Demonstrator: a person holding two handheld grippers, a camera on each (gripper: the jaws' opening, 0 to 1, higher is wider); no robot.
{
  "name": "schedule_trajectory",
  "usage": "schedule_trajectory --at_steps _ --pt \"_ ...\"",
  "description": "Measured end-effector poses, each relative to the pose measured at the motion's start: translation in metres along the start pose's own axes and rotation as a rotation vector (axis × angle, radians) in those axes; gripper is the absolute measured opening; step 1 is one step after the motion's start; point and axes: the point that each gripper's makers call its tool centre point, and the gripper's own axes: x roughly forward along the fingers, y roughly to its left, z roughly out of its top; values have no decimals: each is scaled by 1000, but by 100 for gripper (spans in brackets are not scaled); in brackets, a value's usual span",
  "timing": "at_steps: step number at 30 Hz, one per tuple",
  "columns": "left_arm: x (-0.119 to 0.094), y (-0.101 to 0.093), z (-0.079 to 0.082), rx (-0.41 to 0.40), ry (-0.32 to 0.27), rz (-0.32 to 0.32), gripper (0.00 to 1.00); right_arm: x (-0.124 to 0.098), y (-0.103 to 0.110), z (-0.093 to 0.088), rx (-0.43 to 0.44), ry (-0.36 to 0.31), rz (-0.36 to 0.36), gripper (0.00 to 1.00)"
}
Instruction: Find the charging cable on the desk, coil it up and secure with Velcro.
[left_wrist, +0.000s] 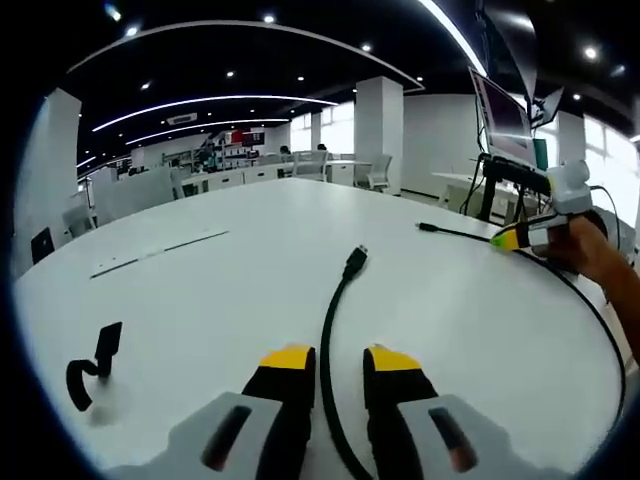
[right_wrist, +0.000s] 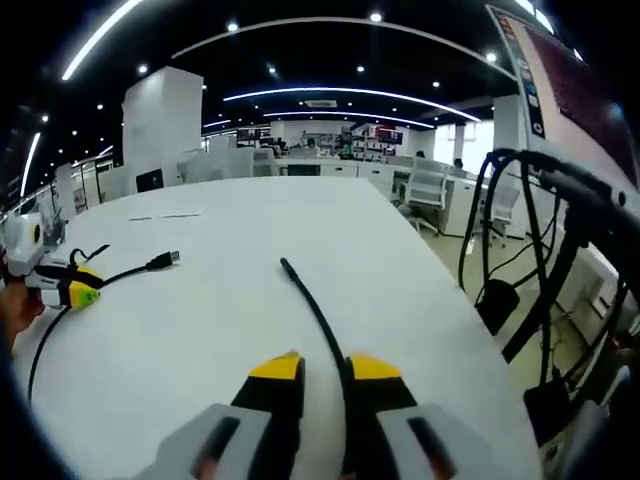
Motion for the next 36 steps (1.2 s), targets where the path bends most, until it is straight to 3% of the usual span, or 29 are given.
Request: schedule_trajectory --at_steps 11,17,24,28,36 --pt "2 1 0 0 -2 -3 19 3 5 -2 -12 6 9 13" --pt "3 -5 1 15 -5 -2 19 5 9 -1 -34 9 4 19" --pt "4 -6 1 13 -12 -5 19 7 16 -2 -32 11 19 14" --pt "3 -7 0 8 -14 -2 18 9 19 -2 11 2 38 12" --pt "3 -7 0 -1 -27 -6 15 13 12 2 -2 -13 29 9"
